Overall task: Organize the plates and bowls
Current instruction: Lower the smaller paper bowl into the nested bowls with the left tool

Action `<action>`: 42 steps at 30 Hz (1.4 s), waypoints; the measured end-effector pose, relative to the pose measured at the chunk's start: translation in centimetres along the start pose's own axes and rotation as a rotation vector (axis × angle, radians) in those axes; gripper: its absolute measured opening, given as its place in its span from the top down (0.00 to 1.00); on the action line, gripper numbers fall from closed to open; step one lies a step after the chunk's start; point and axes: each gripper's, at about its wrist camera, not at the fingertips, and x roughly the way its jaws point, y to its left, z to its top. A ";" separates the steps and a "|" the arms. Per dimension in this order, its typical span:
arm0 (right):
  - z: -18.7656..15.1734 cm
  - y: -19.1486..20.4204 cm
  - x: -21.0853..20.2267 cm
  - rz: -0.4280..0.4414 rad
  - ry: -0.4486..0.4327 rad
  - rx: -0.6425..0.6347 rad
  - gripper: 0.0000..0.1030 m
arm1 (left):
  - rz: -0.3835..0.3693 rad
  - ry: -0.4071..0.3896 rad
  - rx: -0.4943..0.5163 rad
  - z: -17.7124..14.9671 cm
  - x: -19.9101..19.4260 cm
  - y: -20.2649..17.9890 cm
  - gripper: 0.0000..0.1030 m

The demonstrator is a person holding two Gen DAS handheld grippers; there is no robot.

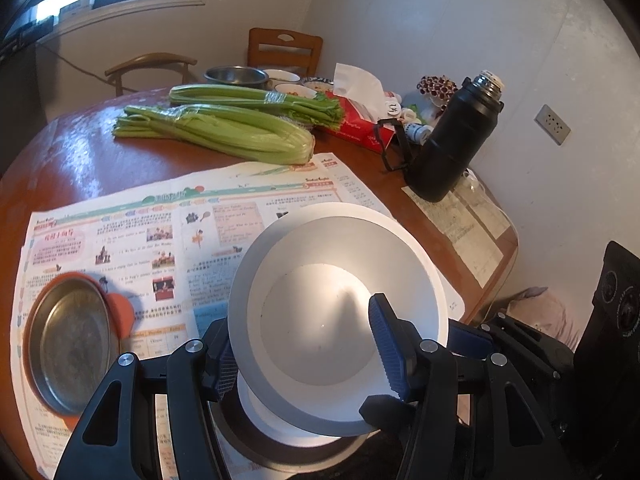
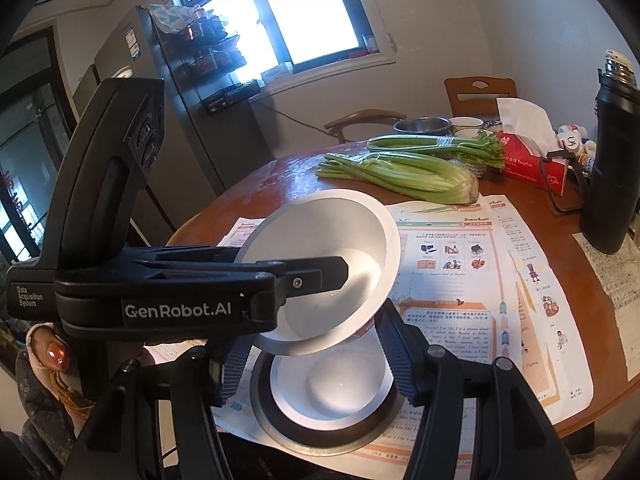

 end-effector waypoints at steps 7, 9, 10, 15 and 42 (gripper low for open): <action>-1.4 0.6 -0.1 0.011 0.036 -0.019 0.41 | 0.000 0.013 -0.006 -1.5 0.2 0.0 0.42; -1.8 0.7 -0.1 0.007 0.043 -0.019 0.41 | 0.001 0.022 -0.003 -1.9 0.4 -0.1 0.42; -2.0 0.6 -0.1 0.005 0.049 -0.020 0.41 | -0.002 0.031 -0.003 -2.2 0.6 -0.2 0.42; -2.7 0.2 0.5 -0.008 0.073 -0.015 0.41 | 0.005 0.058 -0.008 -3.0 1.5 -0.2 0.42; -5.3 -1.0 3.6 -0.016 0.157 -0.019 0.41 | 0.080 0.112 -0.020 -5.6 4.7 0.1 0.42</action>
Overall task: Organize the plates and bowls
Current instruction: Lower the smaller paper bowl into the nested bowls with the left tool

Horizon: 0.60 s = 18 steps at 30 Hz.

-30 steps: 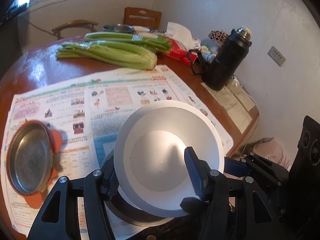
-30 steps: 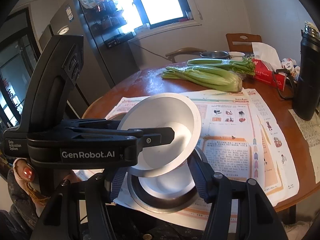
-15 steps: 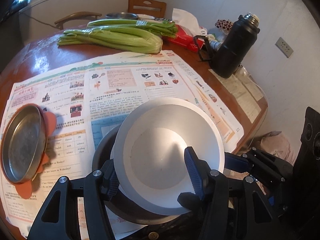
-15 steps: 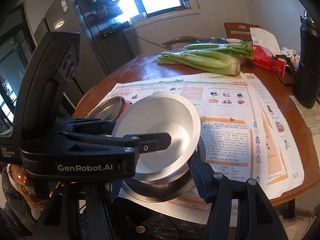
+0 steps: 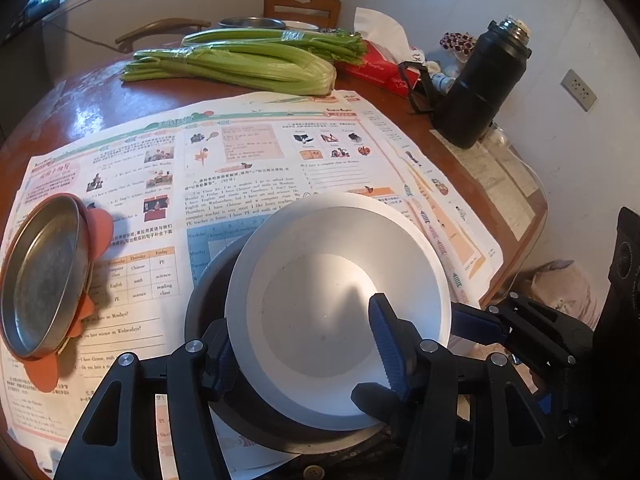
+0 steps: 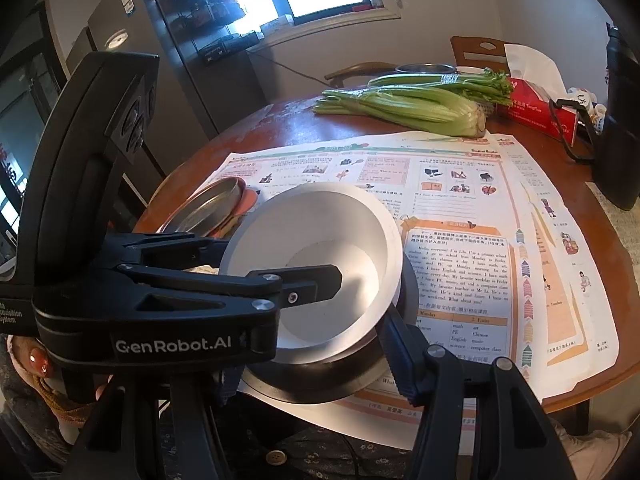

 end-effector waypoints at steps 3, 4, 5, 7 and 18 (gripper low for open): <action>-0.1 -0.2 0.2 0.004 0.002 0.001 0.41 | 0.008 0.000 -0.004 0.0 0.1 0.0 0.42; -0.1 -0.2 0.2 0.006 -0.001 0.000 0.41 | 0.010 -0.002 -0.003 0.0 0.2 0.0 0.42; -0.1 -0.2 0.2 0.009 -0.002 0.001 0.41 | 0.013 -0.002 -0.004 0.0 0.2 0.0 0.42; -0.1 -0.3 0.3 0.013 -0.003 0.001 0.41 | 0.019 -0.002 -0.002 0.0 0.2 0.0 0.42; -0.2 -0.2 0.4 0.016 0.000 -0.006 0.41 | 0.026 -0.001 0.001 -0.2 0.1 0.0 0.42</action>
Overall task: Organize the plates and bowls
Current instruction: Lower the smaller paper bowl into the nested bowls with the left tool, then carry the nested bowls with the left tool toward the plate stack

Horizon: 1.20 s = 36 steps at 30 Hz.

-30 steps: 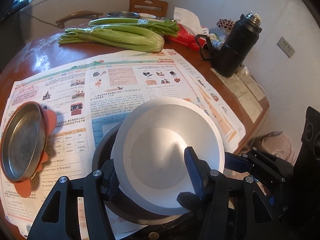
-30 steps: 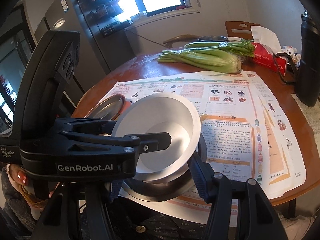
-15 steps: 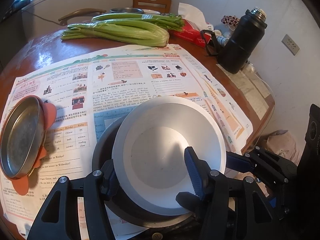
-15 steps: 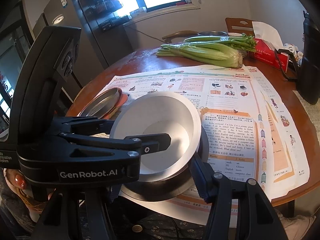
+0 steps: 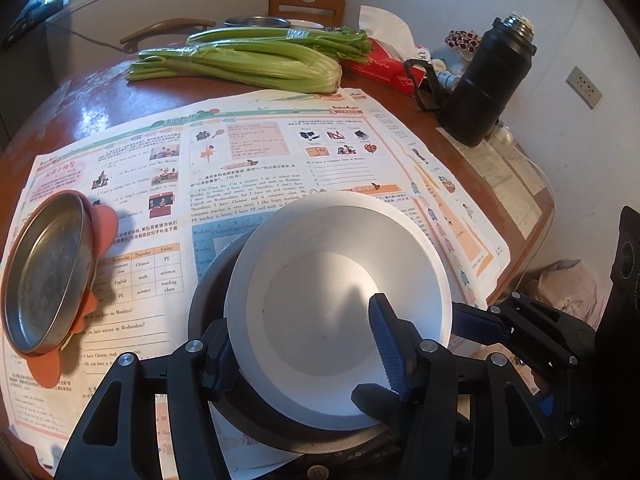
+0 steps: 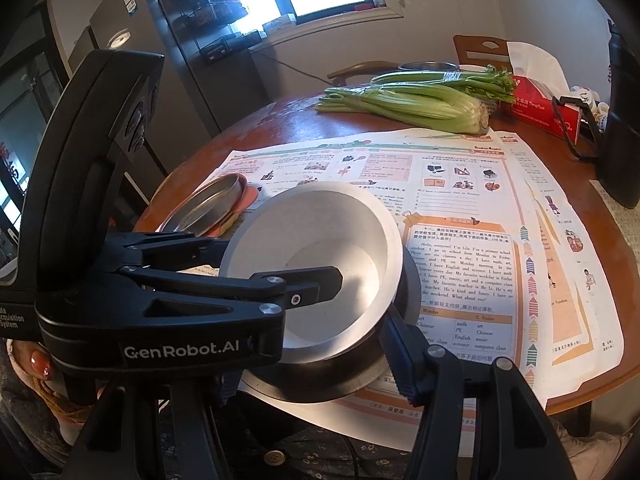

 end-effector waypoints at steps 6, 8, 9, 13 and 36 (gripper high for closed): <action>0.0 -0.1 0.0 0.000 0.000 -0.006 0.41 | -0.001 -0.002 -0.005 -0.2 -0.2 0.2 0.42; 0.0 0.2 0.0 -0.001 -0.001 -0.019 0.41 | 0.000 -0.005 -0.012 -0.3 -0.3 0.4 0.42; -0.1 0.3 0.0 0.004 0.000 -0.022 0.41 | -0.003 -0.006 -0.017 -0.4 -0.3 0.5 0.42; -0.1 0.5 0.0 0.012 0.002 -0.031 0.41 | -0.006 -0.008 -0.022 -0.5 -0.5 0.8 0.42; 0.1 -0.3 -0.5 -0.003 0.000 -0.022 0.41 | -0.021 -0.016 -0.057 -0.5 -1.1 1.6 0.42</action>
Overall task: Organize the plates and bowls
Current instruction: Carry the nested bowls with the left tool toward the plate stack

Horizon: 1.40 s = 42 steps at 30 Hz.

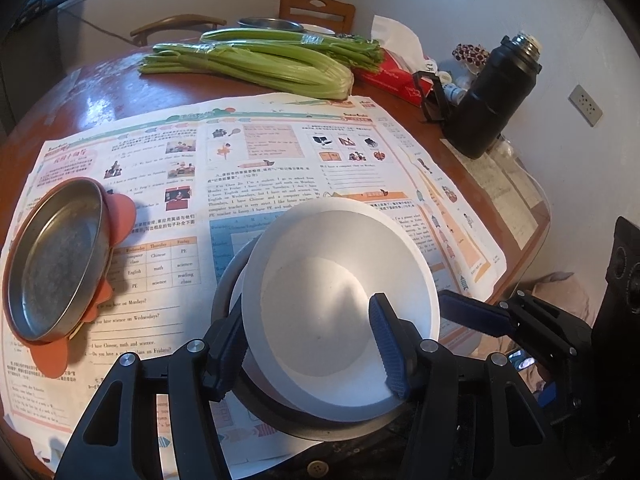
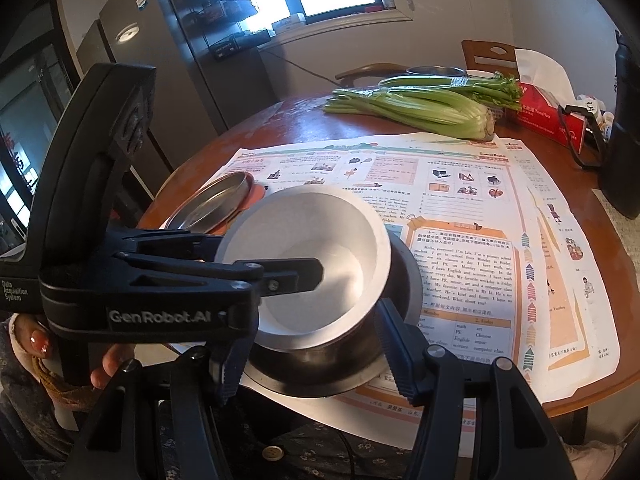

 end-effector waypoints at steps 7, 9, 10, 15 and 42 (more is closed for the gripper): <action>0.1 -0.8 -0.4 -0.012 -0.006 0.016 0.41 | 0.003 0.003 -0.015 0.0 -0.1 0.2 0.42; 0.1 -0.9 -0.2 -0.014 0.000 0.015 0.41 | 0.000 0.002 -0.001 0.0 -0.1 -0.2 0.42; 0.1 -0.9 -0.1 -0.014 0.002 0.013 0.41 | 0.006 0.001 0.008 0.0 -0.1 -0.5 0.42; 0.1 -1.1 -0.1 -0.016 0.001 0.017 0.41 | 0.007 0.000 0.001 0.0 -0.4 -0.5 0.42; 0.4 -3.1 -1.1 -0.023 -0.050 0.088 0.41 | 0.075 -0.098 -0.032 0.0 -3.6 1.3 0.42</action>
